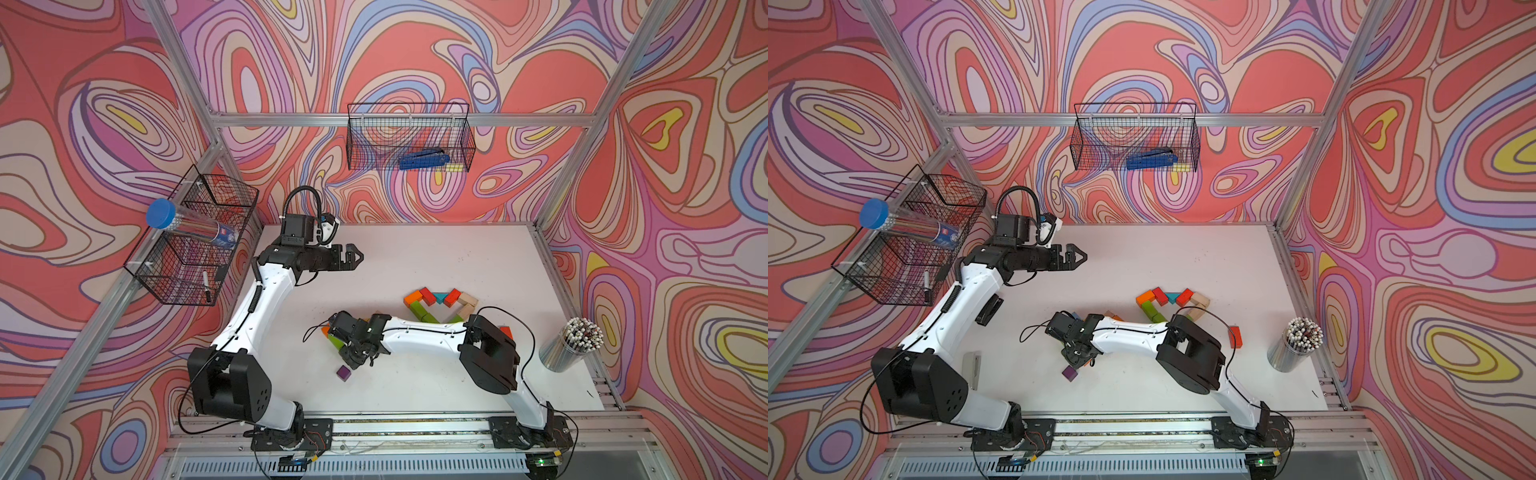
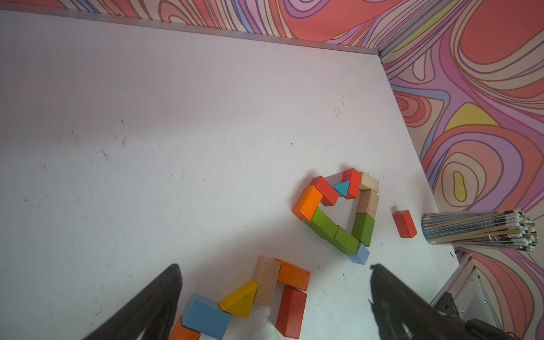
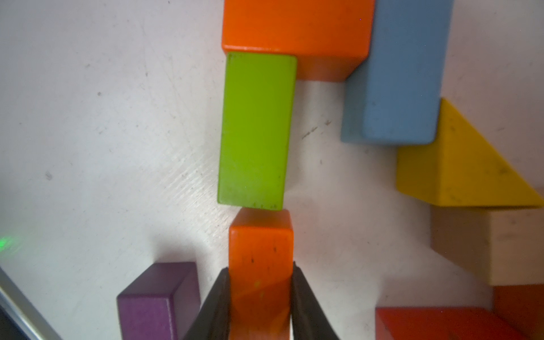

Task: Assemble a heart with building blocks
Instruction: Assemble the building block at the center of the board.

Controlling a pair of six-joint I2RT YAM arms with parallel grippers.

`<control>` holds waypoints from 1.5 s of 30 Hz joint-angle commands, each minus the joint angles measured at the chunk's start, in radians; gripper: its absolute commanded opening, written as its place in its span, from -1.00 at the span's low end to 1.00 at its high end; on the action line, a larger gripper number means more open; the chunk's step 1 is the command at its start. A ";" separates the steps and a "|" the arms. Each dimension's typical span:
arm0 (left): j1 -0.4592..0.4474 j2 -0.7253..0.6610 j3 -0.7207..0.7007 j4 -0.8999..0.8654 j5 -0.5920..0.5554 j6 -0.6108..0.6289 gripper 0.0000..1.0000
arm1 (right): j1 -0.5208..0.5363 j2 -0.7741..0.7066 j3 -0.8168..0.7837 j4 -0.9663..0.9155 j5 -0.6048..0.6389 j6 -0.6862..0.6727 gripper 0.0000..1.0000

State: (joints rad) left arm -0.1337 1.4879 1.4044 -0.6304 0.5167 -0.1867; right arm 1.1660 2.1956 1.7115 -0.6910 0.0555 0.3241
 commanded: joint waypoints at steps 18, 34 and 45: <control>0.003 -0.015 -0.008 0.023 0.014 -0.001 1.00 | 0.004 0.050 0.037 0.007 -0.011 0.006 -0.41; 0.004 -0.014 -0.008 0.023 0.011 0.001 1.00 | 0.004 0.061 0.046 0.006 -0.007 0.002 -0.33; 0.003 -0.014 -0.008 0.023 0.013 0.001 0.99 | 0.004 0.017 0.014 0.045 -0.026 0.007 0.17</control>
State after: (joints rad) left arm -0.1337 1.4879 1.4044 -0.6239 0.5171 -0.1875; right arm 1.1660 2.2246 1.7451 -0.6701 0.0380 0.3275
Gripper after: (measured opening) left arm 0.998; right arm 0.575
